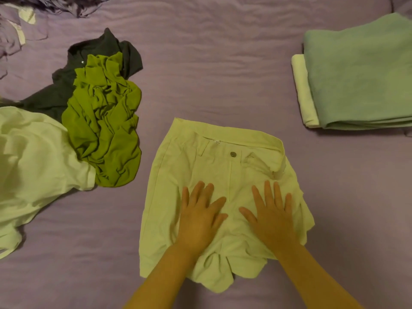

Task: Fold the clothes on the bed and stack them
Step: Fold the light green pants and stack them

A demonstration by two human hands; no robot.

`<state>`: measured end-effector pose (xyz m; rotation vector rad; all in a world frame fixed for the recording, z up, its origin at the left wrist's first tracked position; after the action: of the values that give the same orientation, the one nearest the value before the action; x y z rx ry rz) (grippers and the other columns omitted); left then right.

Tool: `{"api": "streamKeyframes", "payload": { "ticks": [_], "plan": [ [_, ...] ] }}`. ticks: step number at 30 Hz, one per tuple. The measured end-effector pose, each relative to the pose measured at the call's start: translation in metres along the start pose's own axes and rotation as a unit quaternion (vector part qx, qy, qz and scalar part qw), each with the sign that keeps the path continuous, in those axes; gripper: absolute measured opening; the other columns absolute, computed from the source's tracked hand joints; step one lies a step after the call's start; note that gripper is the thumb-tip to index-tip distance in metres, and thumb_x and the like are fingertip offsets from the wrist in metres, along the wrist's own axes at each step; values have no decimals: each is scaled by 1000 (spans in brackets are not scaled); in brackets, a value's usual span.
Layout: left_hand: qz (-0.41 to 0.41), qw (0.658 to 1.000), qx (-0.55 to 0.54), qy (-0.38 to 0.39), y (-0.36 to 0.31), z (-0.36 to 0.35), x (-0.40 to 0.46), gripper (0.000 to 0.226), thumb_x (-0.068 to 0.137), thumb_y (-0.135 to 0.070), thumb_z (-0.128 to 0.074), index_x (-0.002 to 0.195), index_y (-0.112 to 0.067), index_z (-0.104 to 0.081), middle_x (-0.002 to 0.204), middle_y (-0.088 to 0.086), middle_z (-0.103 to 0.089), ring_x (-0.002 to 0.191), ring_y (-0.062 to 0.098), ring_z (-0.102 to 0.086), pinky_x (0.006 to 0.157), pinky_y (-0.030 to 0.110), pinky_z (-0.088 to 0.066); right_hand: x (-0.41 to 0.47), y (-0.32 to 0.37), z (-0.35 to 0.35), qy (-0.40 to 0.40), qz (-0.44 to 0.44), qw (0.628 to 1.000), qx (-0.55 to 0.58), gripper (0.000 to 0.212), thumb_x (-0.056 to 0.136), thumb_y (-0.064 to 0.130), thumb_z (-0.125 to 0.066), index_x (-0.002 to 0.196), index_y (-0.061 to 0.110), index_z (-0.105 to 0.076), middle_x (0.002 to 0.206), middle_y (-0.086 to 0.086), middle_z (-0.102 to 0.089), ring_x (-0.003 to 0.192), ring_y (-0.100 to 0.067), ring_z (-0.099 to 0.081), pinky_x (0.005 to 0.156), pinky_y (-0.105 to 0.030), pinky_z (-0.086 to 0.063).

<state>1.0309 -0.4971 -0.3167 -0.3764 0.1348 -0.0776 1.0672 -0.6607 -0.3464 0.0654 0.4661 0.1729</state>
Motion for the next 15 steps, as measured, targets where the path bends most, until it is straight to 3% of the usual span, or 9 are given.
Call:
{"api": "streamKeyframes", "payload": {
  "ticks": [2,4,10,15],
  "plan": [
    [-4,997,-68,-22,-6,10,13,29,89,-41,-48,102,-32,-72,113,1,-64,111,27,-54,90,47,-44,-11,15,-1,-3,-16,999,34,80,91,68,-9,133,16,-53,143,-17,-44,136,-36,-35,108,-55,-20],
    [23,993,-117,-11,-3,9,25,24,87,-32,-51,95,-31,-74,95,-3,-65,90,23,-61,74,38,-48,-24,27,-10,-1,-32,997,74,81,89,71,-8,138,18,-47,147,-16,-39,139,-36,-28,110,-54,-20],
    [63,983,-90,144,1,-17,38,22,91,-34,-57,109,-42,-67,102,-8,-54,102,11,-39,86,28,-27,-38,25,-31,-4,-57,995,76,81,89,72,-12,140,14,-37,142,-21,-43,134,-35,-29,107,-50,-18],
    [155,967,-174,101,19,-15,39,21,86,-23,-64,105,-32,-68,88,-12,-55,93,14,-55,87,33,-43,-35,23,-34,9,-62,995,79,87,87,74,-11,138,11,-43,142,-20,-43,133,-34,-32,107,-48,-17]
  ]
}}
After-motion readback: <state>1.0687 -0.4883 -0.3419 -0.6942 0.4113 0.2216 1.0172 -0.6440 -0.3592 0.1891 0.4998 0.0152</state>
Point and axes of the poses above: each hand's wrist, its own x-axis towards the middle knuckle, its own z-axis out of the back of the hand, y = z × x, the point moved 10 cm from there along x, towards the middle knuckle
